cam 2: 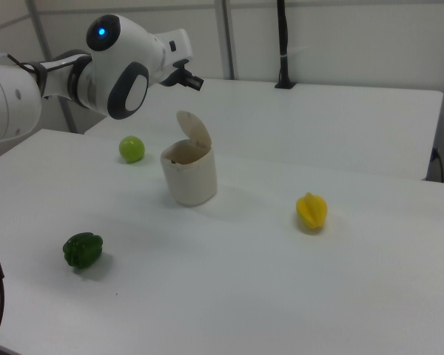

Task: Close garbage bin
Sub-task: 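Move the gripper over the cream bin toward its raised lid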

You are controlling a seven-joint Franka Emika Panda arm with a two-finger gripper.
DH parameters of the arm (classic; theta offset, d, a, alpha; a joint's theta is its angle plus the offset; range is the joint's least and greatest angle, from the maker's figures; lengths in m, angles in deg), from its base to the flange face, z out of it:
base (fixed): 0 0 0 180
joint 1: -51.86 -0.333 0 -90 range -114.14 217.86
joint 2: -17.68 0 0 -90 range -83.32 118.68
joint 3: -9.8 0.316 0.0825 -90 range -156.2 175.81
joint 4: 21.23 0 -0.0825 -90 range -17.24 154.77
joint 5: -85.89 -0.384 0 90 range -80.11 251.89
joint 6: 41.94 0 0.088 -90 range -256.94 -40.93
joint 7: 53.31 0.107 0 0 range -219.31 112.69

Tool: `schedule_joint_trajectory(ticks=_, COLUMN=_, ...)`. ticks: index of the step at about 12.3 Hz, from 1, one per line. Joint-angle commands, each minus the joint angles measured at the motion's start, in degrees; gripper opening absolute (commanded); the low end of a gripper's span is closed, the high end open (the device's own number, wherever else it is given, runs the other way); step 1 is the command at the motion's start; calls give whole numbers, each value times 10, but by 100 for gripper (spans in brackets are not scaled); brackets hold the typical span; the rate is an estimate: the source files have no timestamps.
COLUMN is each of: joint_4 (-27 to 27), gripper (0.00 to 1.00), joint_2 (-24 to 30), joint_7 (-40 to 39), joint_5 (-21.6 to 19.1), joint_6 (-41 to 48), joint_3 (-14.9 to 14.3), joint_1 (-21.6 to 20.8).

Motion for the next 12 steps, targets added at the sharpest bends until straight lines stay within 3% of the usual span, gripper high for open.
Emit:
schedule_joint_trajectory(ticks=1, joint_4=-12, gripper=0, joint_2=-20, joint_7=-9, joint_5=9, joint_6=-4, joint_3=-7, joint_1=-6)
schedule_joint_trajectory(ticks=12, joint_4=-11, gripper=0, joint_2=-49, joint_7=-9, joint_5=41, joint_6=1, joint_3=-8, joint_1=-20)
